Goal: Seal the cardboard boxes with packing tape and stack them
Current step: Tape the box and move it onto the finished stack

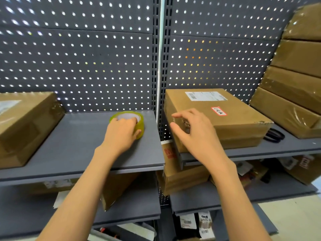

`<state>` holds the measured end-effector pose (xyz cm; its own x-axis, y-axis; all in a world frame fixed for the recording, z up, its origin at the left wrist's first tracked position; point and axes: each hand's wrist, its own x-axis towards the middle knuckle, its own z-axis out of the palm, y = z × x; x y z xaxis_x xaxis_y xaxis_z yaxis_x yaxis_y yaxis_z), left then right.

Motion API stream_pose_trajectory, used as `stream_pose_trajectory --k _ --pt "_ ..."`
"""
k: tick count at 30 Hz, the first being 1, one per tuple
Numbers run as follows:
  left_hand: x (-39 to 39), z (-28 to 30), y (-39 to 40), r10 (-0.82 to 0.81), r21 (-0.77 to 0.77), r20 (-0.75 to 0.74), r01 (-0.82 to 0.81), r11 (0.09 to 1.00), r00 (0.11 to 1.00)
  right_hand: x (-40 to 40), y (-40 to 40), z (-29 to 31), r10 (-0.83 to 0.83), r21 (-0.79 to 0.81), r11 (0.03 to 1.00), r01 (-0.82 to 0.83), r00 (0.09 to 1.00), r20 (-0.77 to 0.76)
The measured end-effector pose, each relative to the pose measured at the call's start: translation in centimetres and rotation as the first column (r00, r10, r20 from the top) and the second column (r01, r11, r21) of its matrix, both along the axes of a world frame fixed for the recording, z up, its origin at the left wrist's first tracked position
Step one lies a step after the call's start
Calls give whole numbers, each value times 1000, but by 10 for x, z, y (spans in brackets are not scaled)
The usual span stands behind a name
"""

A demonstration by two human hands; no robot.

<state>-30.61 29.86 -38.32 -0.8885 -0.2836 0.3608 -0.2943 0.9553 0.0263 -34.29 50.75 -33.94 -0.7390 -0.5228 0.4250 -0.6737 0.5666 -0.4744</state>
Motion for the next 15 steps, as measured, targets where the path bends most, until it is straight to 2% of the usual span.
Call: stream_pose_trajectory --k 2,4,5,7,10,12,15 --pt "6 5 0 0 176 -107 19 984 994 0 2 1 48 -57 997 -46 998 34" --pt "16 15 6 -32 412 -281 150 899 959 -2 5 3 116 -159 982 -104 991 70" --pt "21 22 12 -58 483 -374 248 840 926 -2 8 5 150 -220 967 -128 985 85" --pt "33 39 31 -92 533 -536 420 735 839 -1 11 10 233 -368 915 -167 962 143" --pt "51 61 68 -102 548 -659 569 613 745 -2 19 22 361 -563 804 -191 909 207" --pt "62 64 93 -98 559 -687 610 562 720 -5 26 32 434 -610 763 -215 870 236" --pt "72 56 123 -72 573 -695 611 546 716 -13 36 37 529 -572 763 -301 799 286"
